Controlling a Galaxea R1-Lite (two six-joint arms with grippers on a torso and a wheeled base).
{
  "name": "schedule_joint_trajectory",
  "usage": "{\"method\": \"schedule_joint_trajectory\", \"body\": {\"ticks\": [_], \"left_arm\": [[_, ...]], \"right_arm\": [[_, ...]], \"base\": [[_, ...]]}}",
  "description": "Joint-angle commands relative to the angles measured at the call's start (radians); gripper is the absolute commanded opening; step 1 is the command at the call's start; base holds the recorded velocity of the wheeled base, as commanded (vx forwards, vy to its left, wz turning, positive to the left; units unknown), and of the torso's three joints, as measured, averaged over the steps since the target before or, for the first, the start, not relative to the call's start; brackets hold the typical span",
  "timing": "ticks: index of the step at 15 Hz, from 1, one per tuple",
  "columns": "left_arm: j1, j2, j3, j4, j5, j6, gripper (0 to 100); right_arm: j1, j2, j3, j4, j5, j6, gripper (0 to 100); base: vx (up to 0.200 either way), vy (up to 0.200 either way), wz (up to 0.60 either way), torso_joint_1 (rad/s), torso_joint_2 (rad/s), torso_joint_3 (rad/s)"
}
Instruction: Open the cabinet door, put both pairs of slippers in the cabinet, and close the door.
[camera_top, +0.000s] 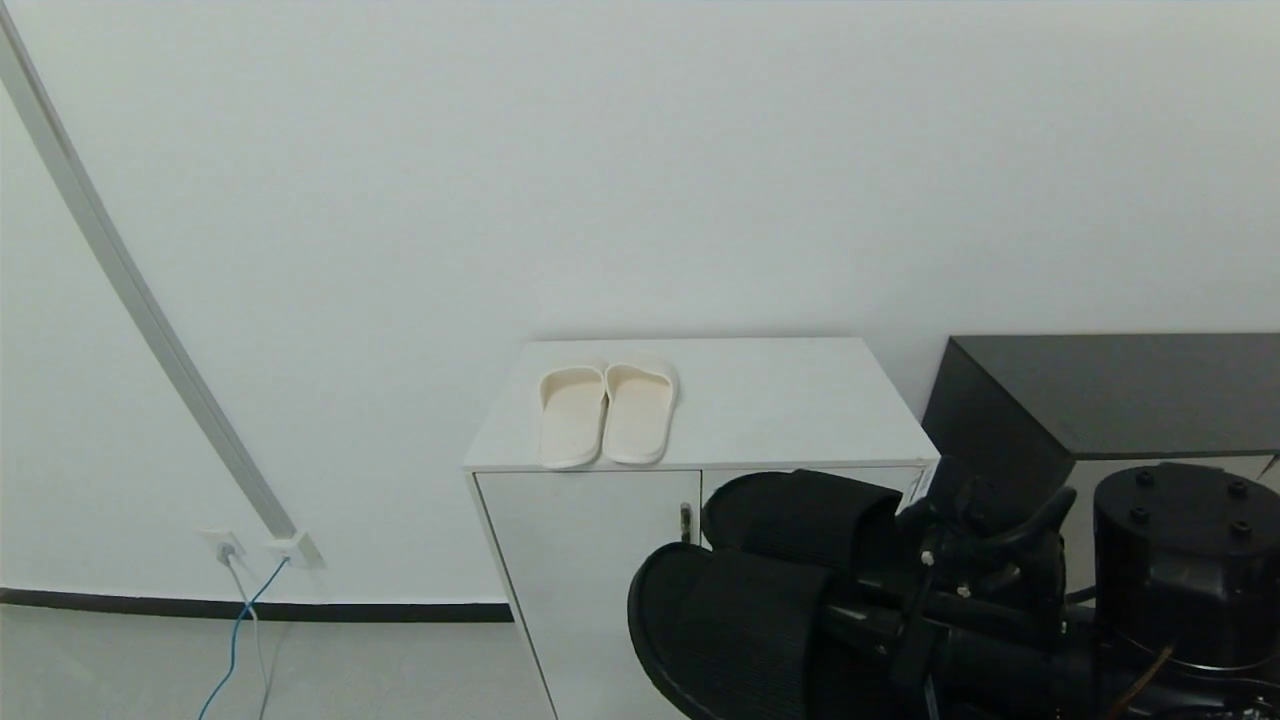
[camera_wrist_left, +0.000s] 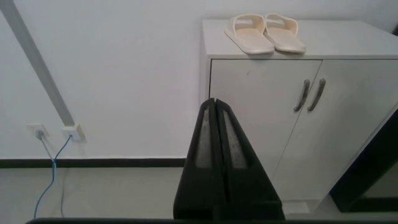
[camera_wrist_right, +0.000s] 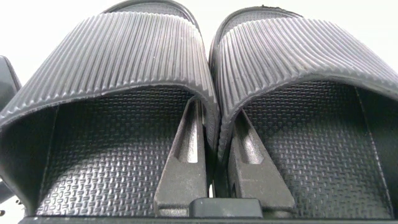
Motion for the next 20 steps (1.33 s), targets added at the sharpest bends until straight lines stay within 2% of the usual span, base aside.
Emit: {"method": "schedule_joint_trajectory", "body": {"ticks": [1,4,5,9,20], "left_arm": [[0.000,0.001,0.000,0.000,0.001,0.000,0],[0.000,0.001,0.000,0.000,-0.002,-0.002,0],[0.000,0.001,-0.002,0.000,-0.006,-0.009,100],[0.000,0.001,0.000,-0.001,-0.004,-0.011,100],[0.000,0.001,-0.002,-0.001,-0.004,-0.011,100]], "right_arm": [[0.002,0.003,0.008,-0.001,0.001,-0.001,0],[0.002,0.005,0.008,-0.001,0.001,-0.001,0],[0.002,0.008,0.008,-0.001,0.001,-0.001,0],[0.004,0.017,0.020,-0.001,0.001,-0.002,0],[0.008,0.017,0.028,-0.001,0.001,-0.002,0]], "base": [[0.000,0.000,0.00,0.000,0.00,0.000],[0.000,0.000,0.00,0.000,0.00,0.000],[0.000,0.000,0.00,0.000,0.00,0.000],[0.000,0.000,0.00,-0.046,0.09,0.051],[0.000,0.000,0.00,-0.175,0.40,0.229]]}}
